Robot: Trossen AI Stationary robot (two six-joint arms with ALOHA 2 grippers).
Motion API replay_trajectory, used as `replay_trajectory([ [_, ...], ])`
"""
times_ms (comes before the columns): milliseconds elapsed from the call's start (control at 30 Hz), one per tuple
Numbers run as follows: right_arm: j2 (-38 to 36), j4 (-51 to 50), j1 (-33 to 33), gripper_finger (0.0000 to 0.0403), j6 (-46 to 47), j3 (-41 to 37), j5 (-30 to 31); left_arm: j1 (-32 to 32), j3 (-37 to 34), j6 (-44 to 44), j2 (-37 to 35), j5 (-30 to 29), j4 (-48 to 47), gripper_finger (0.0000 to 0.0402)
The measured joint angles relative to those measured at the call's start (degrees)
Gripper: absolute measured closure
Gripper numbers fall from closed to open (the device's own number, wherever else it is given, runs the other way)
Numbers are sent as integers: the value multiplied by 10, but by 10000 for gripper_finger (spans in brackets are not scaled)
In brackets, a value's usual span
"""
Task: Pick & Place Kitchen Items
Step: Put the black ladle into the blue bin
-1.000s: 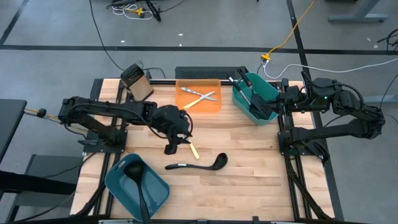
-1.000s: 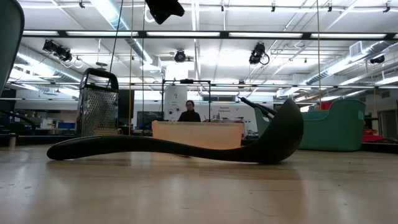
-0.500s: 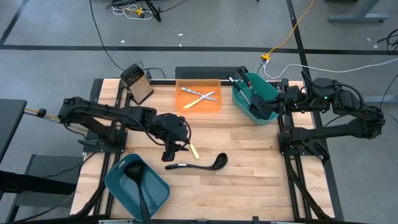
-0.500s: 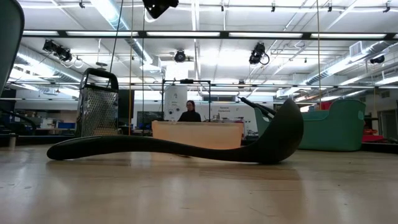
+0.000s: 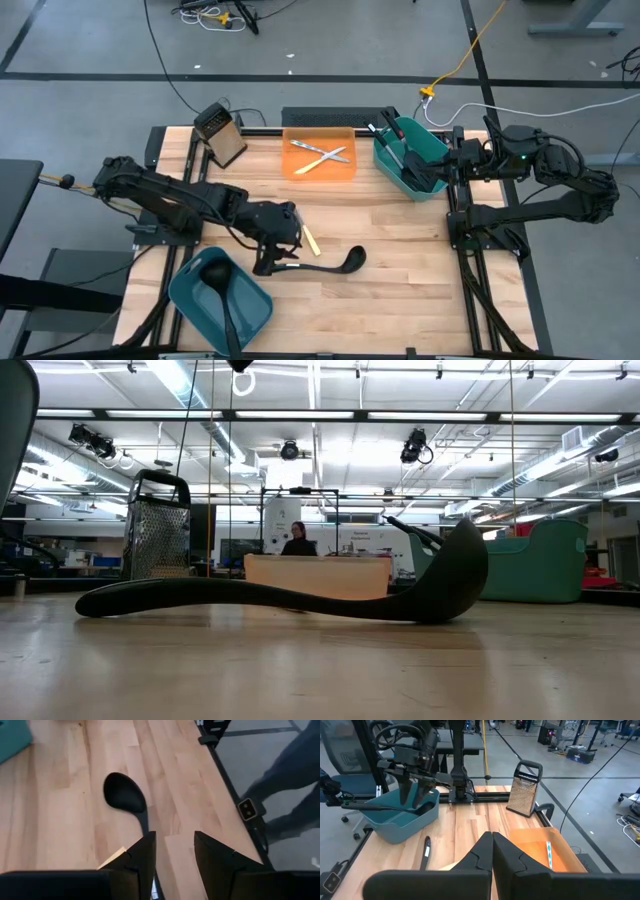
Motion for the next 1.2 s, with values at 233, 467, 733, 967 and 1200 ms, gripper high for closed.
replay_trajectory([
  [233, 0, 0, 0, 398, -2, 0, 0, -10, 0, -5, 0, -51, 0, 262],
  [467, 0, 0, 0, 398, -1, 0, 0, -10, 0, -19, 0, -65, 0, 262],
  [733, 0, 0, 0, 398, -4, 0, 0, -10, 0, -51, 0, -68, -16, 248],
  [967, 0, 0, 0, 398, -4, 0, 1, -10, 0, -52, 0, -64, -28, 192],
  [1200, 0, 0, 0, 398, -4, 0, 1, -10, 0, -52, 0, -68, -37, 163],
])
